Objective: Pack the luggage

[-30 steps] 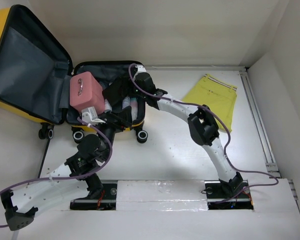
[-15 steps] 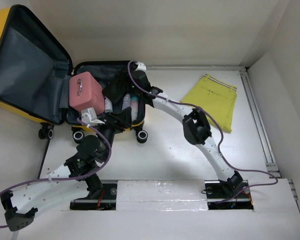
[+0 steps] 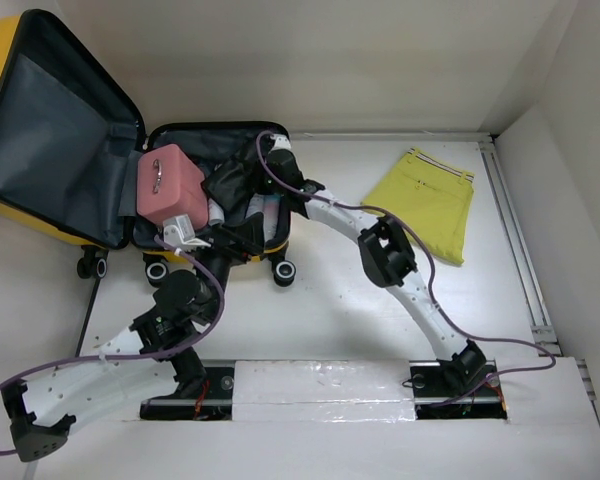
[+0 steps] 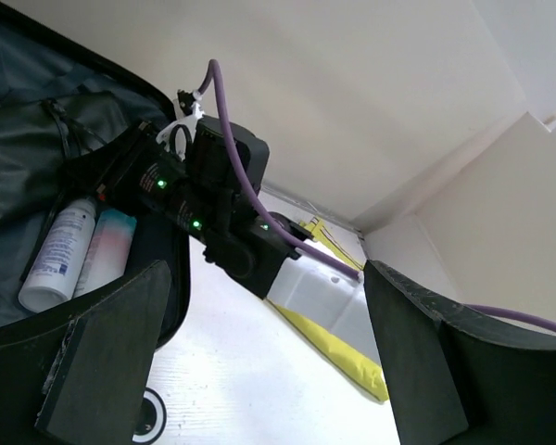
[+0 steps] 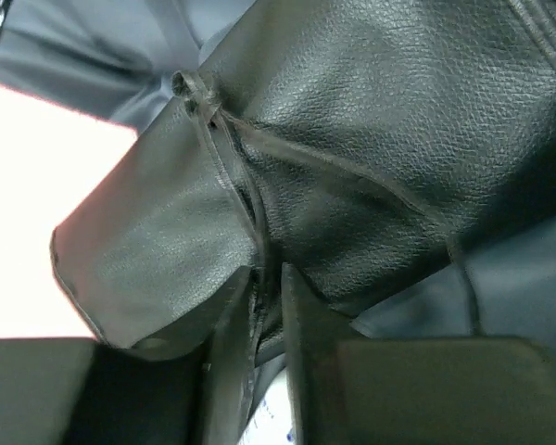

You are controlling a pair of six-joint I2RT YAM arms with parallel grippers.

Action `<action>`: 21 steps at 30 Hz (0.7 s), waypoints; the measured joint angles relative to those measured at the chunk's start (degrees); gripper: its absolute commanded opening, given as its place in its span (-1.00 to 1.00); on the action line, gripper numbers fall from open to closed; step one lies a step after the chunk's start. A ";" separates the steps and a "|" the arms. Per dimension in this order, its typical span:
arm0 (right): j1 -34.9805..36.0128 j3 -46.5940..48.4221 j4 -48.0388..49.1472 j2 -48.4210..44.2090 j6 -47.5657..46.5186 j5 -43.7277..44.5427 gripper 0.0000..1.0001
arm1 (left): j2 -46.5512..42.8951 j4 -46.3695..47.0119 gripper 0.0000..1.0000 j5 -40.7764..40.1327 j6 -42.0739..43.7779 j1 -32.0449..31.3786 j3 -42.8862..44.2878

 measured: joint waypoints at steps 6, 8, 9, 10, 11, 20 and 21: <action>0.31 -18.75 4.48 -14.38 -4.17 -7.21 0.47 | 2.27 1.29 0.62 -1.01 0.85 0.00 0.22; 0.50 -23.76 4.44 -21.73 -5.88 -8.72 0.50 | 3.72 1.09 0.62 -1.86 0.87 0.02 1.07; 0.50 -25.83 4.57 -25.83 -6.47 -9.27 0.50 | 4.61 0.85 0.62 -2.32 0.81 0.02 1.88; 0.42 -27.61 5.09 -30.05 -7.06 -9.99 0.50 | 5.77 0.15 0.62 -2.78 0.42 0.02 3.19; 0.09 -29.29 5.84 -34.40 -7.52 -10.78 0.48 | 6.99 -0.52 0.60 -3.08 -0.07 0.02 4.76; -17.84 -61.24 15.08 -73.50 -8.28 -8.44 -1.00 | 30.32 -1.90 0.25 3.02 -4.66 -0.11 18.49; -19.89 -66.62 15.04 -77.15 -8.37 -6.86 -0.94 | 34.45 -2.10 0.21 4.55 -5.44 -0.22 20.61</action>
